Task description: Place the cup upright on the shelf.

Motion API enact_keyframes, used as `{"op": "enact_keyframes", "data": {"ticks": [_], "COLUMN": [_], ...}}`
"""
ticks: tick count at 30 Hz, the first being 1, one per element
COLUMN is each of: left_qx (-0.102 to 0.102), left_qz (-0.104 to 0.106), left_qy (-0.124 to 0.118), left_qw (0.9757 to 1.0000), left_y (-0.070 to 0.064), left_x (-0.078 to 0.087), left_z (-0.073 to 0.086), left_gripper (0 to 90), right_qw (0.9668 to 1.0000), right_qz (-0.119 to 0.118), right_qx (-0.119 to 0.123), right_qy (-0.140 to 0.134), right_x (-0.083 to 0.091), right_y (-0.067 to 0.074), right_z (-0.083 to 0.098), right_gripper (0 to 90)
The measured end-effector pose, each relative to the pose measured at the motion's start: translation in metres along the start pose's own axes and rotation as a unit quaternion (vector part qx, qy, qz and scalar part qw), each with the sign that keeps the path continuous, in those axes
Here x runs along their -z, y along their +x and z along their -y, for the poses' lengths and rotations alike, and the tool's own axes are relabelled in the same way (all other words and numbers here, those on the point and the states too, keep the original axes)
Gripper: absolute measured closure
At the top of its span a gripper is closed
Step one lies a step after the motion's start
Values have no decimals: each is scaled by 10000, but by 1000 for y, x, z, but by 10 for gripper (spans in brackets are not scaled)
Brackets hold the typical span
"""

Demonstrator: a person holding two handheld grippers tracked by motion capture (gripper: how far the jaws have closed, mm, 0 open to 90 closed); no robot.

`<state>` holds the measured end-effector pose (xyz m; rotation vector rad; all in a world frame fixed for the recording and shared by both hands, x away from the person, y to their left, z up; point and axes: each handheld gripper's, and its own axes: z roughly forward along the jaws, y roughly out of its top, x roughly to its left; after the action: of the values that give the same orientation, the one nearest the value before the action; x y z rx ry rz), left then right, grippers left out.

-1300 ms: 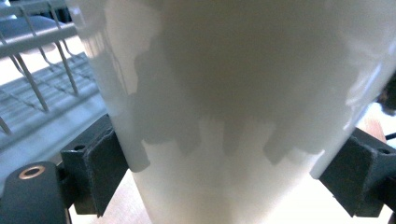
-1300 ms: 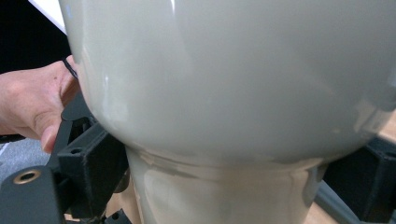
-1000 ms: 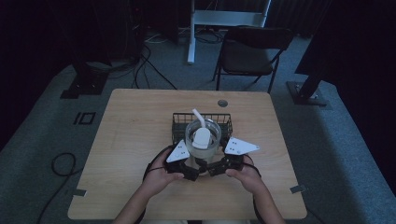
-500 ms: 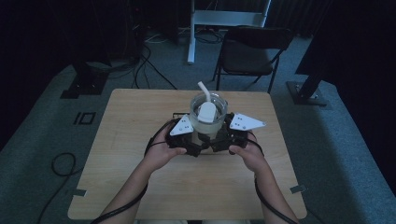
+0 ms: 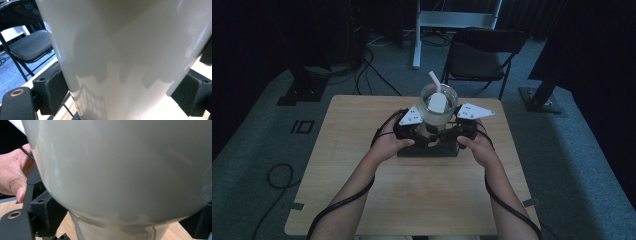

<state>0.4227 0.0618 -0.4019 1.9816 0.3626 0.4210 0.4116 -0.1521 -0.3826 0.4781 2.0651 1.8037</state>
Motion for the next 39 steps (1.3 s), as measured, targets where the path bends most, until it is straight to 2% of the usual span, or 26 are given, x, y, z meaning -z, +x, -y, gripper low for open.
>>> {"op": "enact_keyframes", "data": {"ticks": [4,8,13,15,18,19,28,31,36,39], "left_qx": [89,-20,48,124,53,54,432,460,635,637], "left_qz": [49,38,107,147,95,84,151,118,139,137], "left_qy": [-113,-88,-14,-66,-36,-5,-68,35,106,137], "left_qw": [9999,10000,9999,9998,9999,9999,9989,9989,9978,9978], "left_y": [11,20,27,29,33,34,37,37,38,37], "left_x": [-6,-10,-16,-20,-23,-23,-33,-36,-42,-45], "left_z": [-1,-1,6,10,18,19,33,37,46,53], "left_gripper": [117,117,117,116,116,116,116,116,115,115], "right_qw": [10000,9999,9997,9995,9994,9989,9978,9970,9959,9950], "right_qz": [67,103,111,126,153,176,198,201,237,239], "right_qx": [24,29,-39,-84,-106,-90,-253,-335,-481,-515], "right_qy": [62,109,223,272,306,420,587,662,726,820], "right_x": [-6,-11,-17,-19,-22,-26,-34,-36,-39,-42], "right_y": [-9,-17,-24,-26,-28,-29,-35,-37,-39,-40], "right_z": [-5,-6,-1,2,6,8,18,22,32,38], "right_gripper": [88,88,88,88,88,88,87,87,86,87]}}
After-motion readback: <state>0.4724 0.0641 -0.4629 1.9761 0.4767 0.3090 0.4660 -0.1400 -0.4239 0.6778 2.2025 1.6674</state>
